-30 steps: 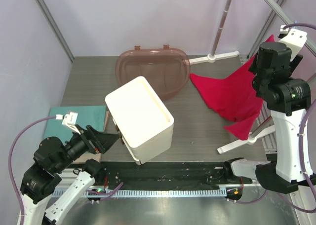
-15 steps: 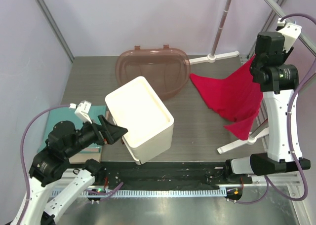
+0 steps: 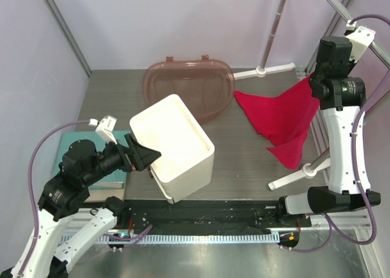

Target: Remove the t-shirt from the hanger

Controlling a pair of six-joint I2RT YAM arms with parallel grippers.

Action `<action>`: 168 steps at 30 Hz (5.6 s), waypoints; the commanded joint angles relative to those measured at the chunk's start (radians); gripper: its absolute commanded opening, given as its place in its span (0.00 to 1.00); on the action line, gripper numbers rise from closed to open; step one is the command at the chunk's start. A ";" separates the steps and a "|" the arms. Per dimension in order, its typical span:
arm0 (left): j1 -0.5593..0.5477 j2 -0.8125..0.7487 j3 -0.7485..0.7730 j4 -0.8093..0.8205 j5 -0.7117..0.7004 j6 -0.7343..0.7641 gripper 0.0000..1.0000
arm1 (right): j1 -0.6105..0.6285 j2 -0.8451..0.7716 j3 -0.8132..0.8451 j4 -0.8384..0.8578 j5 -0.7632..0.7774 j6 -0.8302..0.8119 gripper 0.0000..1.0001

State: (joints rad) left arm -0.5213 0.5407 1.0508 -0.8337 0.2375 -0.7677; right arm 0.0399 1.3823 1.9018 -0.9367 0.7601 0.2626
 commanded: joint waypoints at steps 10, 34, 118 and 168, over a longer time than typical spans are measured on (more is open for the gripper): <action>0.003 0.031 0.043 0.065 0.023 0.042 0.93 | -0.005 -0.022 0.094 0.055 -0.036 -0.020 0.01; 0.004 0.022 0.061 0.065 0.025 0.038 0.94 | -0.005 -0.055 0.188 0.157 -0.620 -0.080 0.01; -0.505 1.294 1.124 0.527 -0.797 0.484 0.00 | 0.061 -0.657 -0.530 0.075 -1.220 0.099 0.01; -0.286 1.346 1.112 0.351 -0.297 0.300 0.00 | 0.092 -0.689 -0.483 0.280 -1.064 0.254 0.01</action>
State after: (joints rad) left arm -0.8463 1.9247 2.1479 -0.5159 -0.0799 -0.4576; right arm 0.1253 0.6167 1.3846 -0.8303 -0.3573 0.4713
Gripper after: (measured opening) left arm 0.008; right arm 0.063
